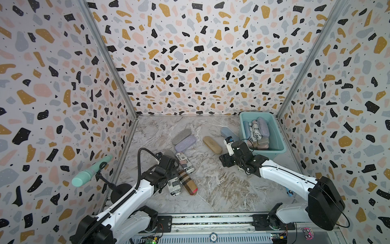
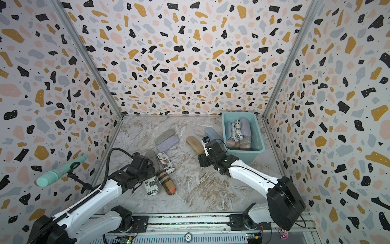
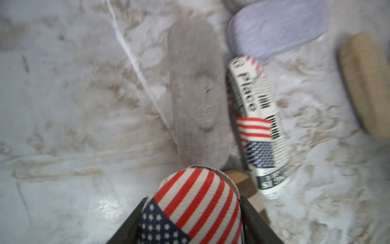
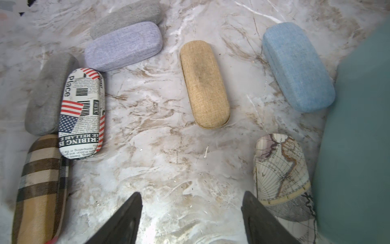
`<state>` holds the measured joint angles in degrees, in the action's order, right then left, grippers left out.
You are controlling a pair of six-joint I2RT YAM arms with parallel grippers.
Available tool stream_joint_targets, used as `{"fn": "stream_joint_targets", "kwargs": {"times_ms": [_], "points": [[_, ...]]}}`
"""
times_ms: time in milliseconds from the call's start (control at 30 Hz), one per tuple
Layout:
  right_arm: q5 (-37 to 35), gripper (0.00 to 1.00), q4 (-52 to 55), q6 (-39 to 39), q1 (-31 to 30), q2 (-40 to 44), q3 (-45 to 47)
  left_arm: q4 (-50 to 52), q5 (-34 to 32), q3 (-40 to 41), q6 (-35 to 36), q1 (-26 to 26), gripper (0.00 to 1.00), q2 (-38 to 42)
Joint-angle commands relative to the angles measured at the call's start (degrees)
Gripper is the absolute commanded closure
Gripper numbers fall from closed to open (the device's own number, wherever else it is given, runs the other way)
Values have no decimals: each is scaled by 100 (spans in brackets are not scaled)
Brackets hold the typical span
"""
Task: Put the glasses cases into the storage boxes
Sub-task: Pick up the glasses case at the center of the board.
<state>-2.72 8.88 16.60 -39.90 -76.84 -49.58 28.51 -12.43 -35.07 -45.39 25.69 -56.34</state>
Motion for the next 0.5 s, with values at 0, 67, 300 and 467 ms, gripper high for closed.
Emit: {"fn": "stream_joint_targets", "kwargs": {"times_ms": [0,67,300,467], "points": [[414,25,-131,-60,-27,252,-246,112,23,-552,367,23,43,64],[834,26,-216,-87,-27,305,-302,-20,121,-817,460,24,43,-14],[2854,32,-940,11,-238,270,-450,-1696,1055,-1308,365,23,44,-572],[3342,34,-1351,203,-571,2,-557,-2833,1632,-1301,48,23,45,-1020]]}}
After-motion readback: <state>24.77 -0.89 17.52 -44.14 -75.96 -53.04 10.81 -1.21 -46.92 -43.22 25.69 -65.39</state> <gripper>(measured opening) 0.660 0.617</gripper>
